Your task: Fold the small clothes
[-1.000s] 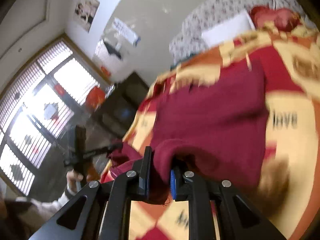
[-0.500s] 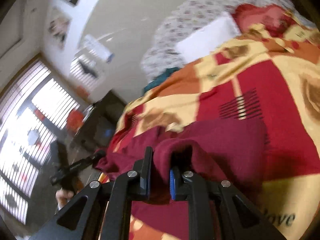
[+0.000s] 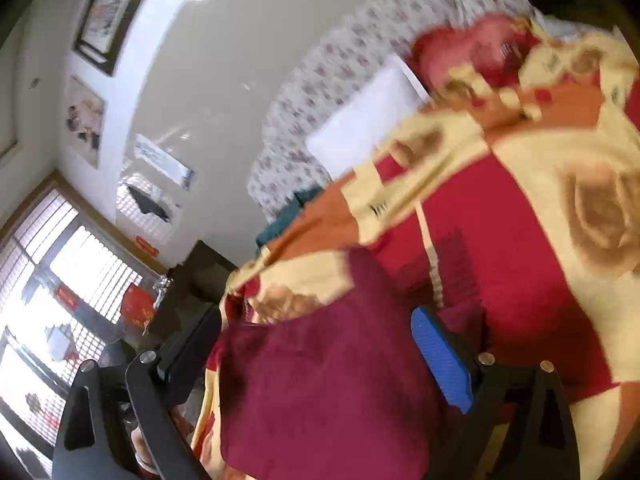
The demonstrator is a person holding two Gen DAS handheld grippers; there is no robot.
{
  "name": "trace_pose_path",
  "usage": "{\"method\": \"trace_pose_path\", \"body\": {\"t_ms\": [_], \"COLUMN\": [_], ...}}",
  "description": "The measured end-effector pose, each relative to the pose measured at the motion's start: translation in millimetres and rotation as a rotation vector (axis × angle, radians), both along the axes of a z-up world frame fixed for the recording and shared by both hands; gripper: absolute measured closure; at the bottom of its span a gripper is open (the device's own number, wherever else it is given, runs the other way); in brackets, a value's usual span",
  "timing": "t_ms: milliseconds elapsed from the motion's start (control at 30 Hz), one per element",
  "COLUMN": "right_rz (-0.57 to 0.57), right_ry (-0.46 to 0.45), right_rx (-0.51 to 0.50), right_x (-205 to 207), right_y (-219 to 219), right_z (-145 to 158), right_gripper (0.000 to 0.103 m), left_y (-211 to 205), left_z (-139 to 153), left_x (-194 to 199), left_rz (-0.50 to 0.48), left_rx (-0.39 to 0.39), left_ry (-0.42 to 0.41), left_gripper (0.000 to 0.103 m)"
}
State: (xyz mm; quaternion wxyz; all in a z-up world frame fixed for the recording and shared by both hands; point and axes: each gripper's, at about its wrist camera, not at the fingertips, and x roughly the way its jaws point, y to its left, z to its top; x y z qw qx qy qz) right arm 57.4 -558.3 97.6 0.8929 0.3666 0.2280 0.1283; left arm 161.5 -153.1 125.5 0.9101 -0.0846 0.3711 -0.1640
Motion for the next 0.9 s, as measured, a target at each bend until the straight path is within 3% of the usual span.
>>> {"method": "trace_pose_path", "body": {"t_ms": [67,133,233,433,533,633,900], "right_rz": [0.039,0.074,0.086,-0.043,-0.021,0.027,0.038], "right_ry": [-0.009,0.03,0.147,0.275,0.332,0.404,0.266], "right_rx": [-0.113,-0.242,-0.352,-0.336,-0.301,-0.397,-0.389], "right_x": [-3,5,32,72,92,111,55], "right_y": [19,42,62,37,35,45,51], "right_z": [10,12,-5,-49,-69,-86,-41], "right_gripper": [0.015,0.041,0.053,0.053,0.052,0.049,0.034], "left_y": [-11,-22,-36,-27,-25,-27,-29], "left_z": [-3,-10,-25,-60,-71,-73,-57], "left_x": [-3,-2,8,43,48,49,8], "left_rz": [-0.012,-0.024,-0.011,0.109,0.125,0.117,0.11], "left_rx": [0.05,0.068,0.109,0.144,0.148,0.171,0.225], "left_ry": [-0.011,-0.003,0.034,0.111,0.107,0.095,0.017], "left_gripper": [0.026,0.025,0.024,0.024,0.024,0.022,0.022]}}
